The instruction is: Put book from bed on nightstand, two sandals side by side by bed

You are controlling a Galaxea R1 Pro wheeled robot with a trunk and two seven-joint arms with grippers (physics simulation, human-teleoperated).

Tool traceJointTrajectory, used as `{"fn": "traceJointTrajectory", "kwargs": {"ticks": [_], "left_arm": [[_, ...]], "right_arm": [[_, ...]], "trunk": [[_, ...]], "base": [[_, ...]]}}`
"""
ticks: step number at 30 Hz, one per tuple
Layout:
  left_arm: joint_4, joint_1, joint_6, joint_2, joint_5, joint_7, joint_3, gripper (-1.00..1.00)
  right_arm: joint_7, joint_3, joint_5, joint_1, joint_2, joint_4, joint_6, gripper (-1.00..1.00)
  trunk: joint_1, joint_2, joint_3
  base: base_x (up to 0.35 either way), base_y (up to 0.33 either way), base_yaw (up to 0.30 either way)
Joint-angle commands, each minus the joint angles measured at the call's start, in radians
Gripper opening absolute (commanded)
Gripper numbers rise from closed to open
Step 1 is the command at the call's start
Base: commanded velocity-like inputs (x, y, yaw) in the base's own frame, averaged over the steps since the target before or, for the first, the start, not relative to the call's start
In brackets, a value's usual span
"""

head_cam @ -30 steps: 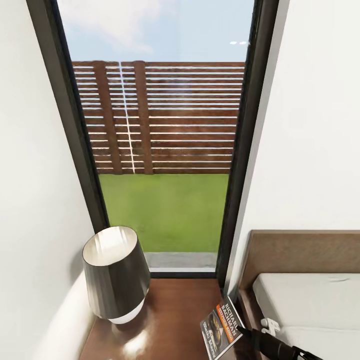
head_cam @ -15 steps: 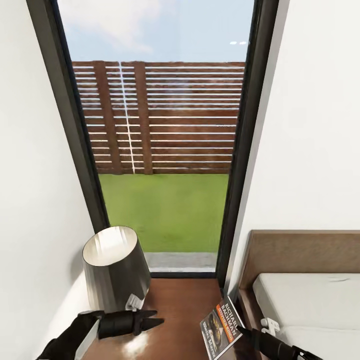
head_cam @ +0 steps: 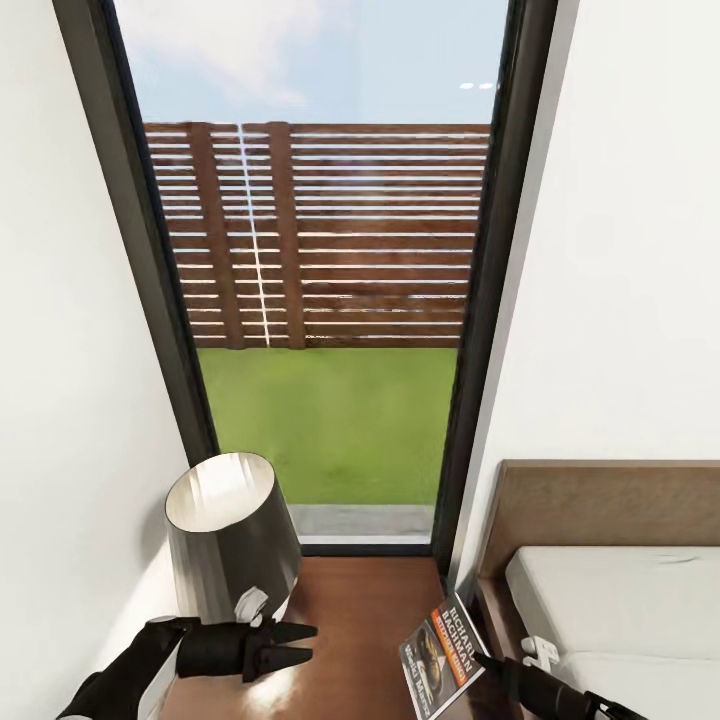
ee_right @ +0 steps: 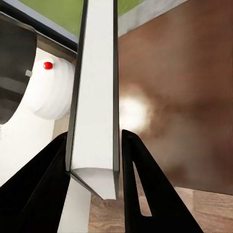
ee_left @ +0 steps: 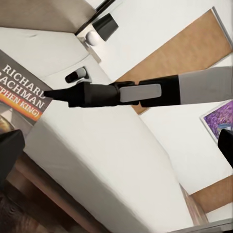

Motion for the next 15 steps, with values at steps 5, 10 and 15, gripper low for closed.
{"fn": "traceJointTrajectory", "kwargs": {"ticks": [5,10,15], "left_arm": [[0.002,-0.001,0.011,0.001,0.01,0.001,-0.005,1.0],[0.004,-0.001,0.009,0.002,0.013,0.003,0.002,1.0],[0.005,-0.001,0.01,0.002,0.015,0.055,0.004,1.0]], "right_arm": [[-0.001,-0.002,-0.01,-0.003,0.012,-0.01,0.14,-1.0],[-0.004,-0.005,-0.015,-0.009,0.106,-0.108,0.322,-1.0],[-0.006,-0.009,-0.046,-0.011,0.206,-0.215,0.353,-1.0]], "trunk": [[0.0,-0.001,-0.001],[0.0,-0.001,-0.001],[0.0,-0.001,-0.001]], "base": [[0.0,0.0,0.0],[0.0,0.0,0.0],[0.0,0.0,0.0]]}}
